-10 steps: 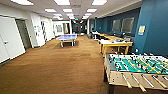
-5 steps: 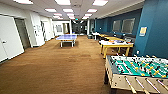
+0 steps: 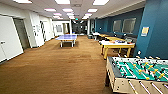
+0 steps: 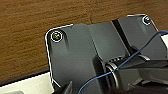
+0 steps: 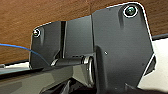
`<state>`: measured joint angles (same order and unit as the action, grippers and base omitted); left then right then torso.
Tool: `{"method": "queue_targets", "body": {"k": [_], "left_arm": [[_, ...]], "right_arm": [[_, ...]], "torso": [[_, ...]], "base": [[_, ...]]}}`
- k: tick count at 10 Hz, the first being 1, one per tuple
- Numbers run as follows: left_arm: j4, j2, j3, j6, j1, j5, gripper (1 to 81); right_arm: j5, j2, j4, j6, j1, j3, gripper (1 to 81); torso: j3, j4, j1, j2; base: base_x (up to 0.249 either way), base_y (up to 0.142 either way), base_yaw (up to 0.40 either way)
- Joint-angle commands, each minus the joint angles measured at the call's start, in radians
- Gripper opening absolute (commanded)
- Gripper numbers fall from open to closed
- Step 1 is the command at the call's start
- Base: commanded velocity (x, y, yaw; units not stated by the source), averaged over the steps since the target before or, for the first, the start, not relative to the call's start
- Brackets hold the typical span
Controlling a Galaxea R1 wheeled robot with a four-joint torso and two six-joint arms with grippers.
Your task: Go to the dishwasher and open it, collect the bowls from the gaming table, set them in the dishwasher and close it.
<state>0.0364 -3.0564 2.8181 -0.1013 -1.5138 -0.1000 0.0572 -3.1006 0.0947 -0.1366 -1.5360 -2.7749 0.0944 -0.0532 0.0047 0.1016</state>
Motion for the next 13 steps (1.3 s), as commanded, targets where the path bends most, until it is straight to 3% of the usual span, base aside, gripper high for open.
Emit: {"method": "queue_targets", "body": {"k": [1,13], "left_arm": [[-0.001,-0.003,0.001,-0.001,0.053,0.048,81.1],[0.000,-0.013,0.000,-0.003,0.053,0.048,81.1]], "right_arm": [[-0.046,0.000,0.005,0.003,0.058,0.003,81.1],[-0.046,0.008,0.005,0.003,0.059,-0.004,81.1]], "torso": [[0.000,0.000,0.000,0.000],[0.000,0.000,0.000,0.000]], "base": [[0.168,0.000,0.000],[0.168,0.000,0.000]]}}
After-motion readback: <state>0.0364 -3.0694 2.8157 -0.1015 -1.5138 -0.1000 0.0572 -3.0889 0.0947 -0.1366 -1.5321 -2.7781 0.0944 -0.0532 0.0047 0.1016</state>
